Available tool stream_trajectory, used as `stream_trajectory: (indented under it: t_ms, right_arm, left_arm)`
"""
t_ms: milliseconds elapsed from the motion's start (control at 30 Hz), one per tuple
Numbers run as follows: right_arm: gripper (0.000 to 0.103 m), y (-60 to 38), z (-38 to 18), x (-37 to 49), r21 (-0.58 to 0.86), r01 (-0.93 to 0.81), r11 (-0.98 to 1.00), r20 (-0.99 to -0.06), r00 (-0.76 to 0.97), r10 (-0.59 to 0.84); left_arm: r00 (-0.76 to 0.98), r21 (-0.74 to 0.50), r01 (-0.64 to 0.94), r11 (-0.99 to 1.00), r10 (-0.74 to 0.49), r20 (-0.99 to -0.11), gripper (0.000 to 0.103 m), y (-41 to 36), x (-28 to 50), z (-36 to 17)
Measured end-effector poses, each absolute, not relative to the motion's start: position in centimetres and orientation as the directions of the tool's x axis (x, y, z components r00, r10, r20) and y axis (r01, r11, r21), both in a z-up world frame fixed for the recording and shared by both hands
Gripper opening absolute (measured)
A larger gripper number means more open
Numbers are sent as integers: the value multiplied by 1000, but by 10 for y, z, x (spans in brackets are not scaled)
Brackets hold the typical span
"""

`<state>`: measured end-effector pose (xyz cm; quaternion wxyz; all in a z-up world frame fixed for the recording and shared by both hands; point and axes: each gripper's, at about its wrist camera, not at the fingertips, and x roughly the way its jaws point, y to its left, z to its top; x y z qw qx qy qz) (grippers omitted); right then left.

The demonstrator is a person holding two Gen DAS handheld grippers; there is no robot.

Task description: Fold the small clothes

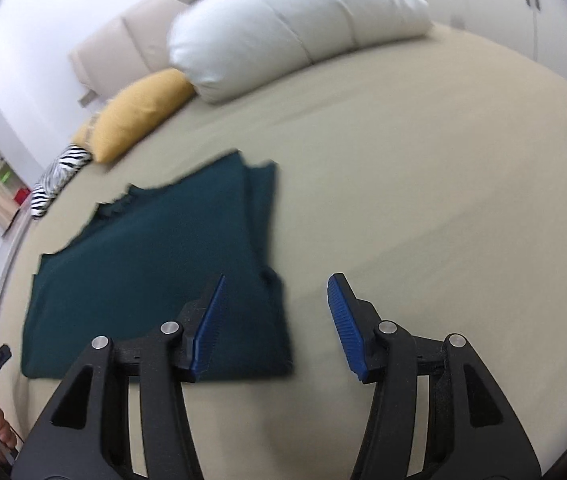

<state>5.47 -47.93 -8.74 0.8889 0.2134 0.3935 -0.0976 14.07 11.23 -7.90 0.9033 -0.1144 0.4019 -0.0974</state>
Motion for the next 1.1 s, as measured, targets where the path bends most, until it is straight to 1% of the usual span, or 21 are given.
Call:
stream_trajectory:
  t_ms: [133, 200, 300, 367, 433, 467, 500, 533, 567, 600, 633, 667, 700, 800, 833, 867, 933, 967, 1033, 1067, 1100]
  right_arm:
    - [51, -441, -75, 104, 360, 174, 917, -708, 691, 147]
    - [51, -416, -79, 142, 421, 82, 903, -686, 681, 258]
    - [51, -390, -93, 187, 458, 53, 887, -692, 648, 319]
    - [51, -373, -108, 220, 540, 30, 841, -668, 623, 407]
    - [51, -364, -133, 255, 606, 45, 795, -664, 580, 473]
    - [48, -362, -145, 266, 633, 61, 771, -663, 557, 501]
    - [45, -363, -158, 275, 651, 85, 755, -663, 548, 510]
    - [40, -370, -172, 282, 679, 98, 728, -641, 562, 522]
    - [23, -378, -177, 285, 692, 105, 714, -627, 578, 522]
    - [18, -387, -185, 287, 706, 131, 696, -620, 590, 517]
    - [17, -403, -192, 285, 745, 155, 649, -588, 613, 528]
    - [12, -424, -200, 278, 800, 158, 579, -524, 656, 544]
    - [5, -441, -205, 272, 820, 166, 548, -494, 689, 531]
    - [4, -489, -212, 246, 865, 179, 469, -412, 787, 460]
    - [4, -502, -208, 234, 846, 205, 492, -428, 811, 398]
    - [2, -511, -208, 227, 833, 225, 506, -440, 824, 357]
    - [0, -532, -212, 210, 846, 264, 463, -430, 852, 298]
    - [2, -541, -213, 200, 824, 332, 460, -473, 849, 235]
    - [6, -544, -204, 190, 773, 399, 493, -534, 828, 168]
    - [11, -537, -190, 186, 714, 431, 552, -584, 802, 129]
    - [11, -529, -178, 182, 666, 435, 606, -609, 787, 104]
  left_arm:
    - [700, -198, 175, 964, -263, -664, 40, 67, 179, -63]
    - [702, -173, 202, 964, -266, -661, 40, 41, 206, -64]
    - [708, -128, 218, 967, -247, -662, 43, 9, 241, -71]
    - [686, -121, 211, 970, -236, -688, 43, -5, 265, -87]
    - [663, -114, 180, 977, -206, -720, 43, -8, 283, -108]
    - [631, -124, 164, 979, -201, -749, 43, -5, 292, -125]
    - [609, -158, 159, 975, -223, -761, 43, 1, 295, -139]
    - [617, -210, 163, 964, -266, -741, 42, 10, 295, -145]
    - [623, -254, 160, 954, -298, -723, 41, 18, 294, -145]
    - [623, -276, 156, 948, -312, -717, 40, 21, 296, -144]
    - [622, -282, 159, 946, -318, -716, 39, 22, 297, -144]
    - [620, -283, 163, 945, -322, -716, 39, 22, 299, -145]
    - [622, -283, 166, 945, -323, -713, 39, 22, 299, -145]
    - [626, -296, 168, 940, -334, -705, 39, 22, 301, -145]
    - [625, -305, 169, 937, -341, -702, 39, 24, 300, -146]
    - [623, -316, 169, 934, -350, -700, 39, 26, 300, -146]
    - [615, -330, 167, 929, -359, -702, 39, 27, 301, -145]
    - [610, -326, 164, 931, -355, -708, 39, 27, 298, -142]
    - [601, -286, 159, 945, -322, -732, 39, 25, 287, -133]
    - [601, -260, 151, 954, -297, -742, 39, 24, 276, -126]
    - [602, -252, 148, 956, -289, -744, 44, 24, 264, -119]
